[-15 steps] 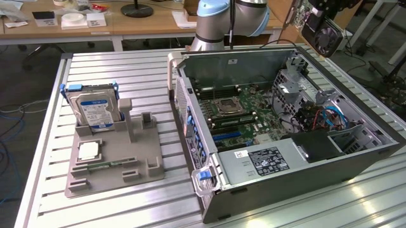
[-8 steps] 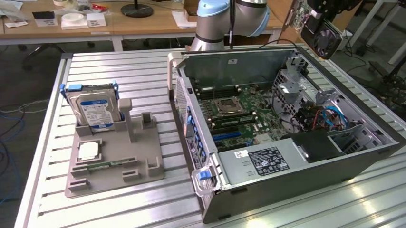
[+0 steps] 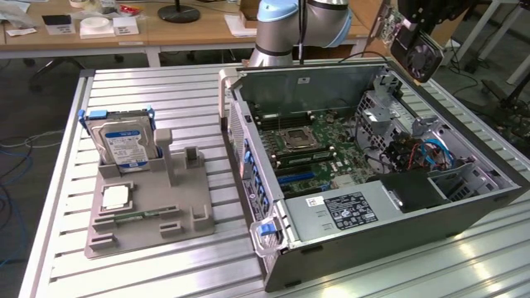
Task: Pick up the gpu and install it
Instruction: 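Pick up the gpu and move the gpu toward the slot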
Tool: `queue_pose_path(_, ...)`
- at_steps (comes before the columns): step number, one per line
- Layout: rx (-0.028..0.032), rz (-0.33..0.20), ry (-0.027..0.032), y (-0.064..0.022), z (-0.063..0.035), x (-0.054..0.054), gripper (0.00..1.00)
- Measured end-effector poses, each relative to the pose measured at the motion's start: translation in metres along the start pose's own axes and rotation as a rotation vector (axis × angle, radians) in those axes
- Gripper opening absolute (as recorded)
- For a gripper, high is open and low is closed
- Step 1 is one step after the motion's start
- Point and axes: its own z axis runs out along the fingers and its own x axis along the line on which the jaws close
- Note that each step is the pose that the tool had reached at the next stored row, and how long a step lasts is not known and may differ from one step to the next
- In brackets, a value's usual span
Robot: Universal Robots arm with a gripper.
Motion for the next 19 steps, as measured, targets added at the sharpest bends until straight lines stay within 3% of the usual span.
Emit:
queue_pose_path(7,-0.0001,0.000,0.0000,0.0000,0.0011,0.000,0.27)
queue_pose_path(14,-0.0001,0.000,0.0001,-0.0007,0.0125,0.000,0.27)
queue_pose_path(19,0.0000,0.000,0.0001,-0.0007,0.0148,0.000,0.27)
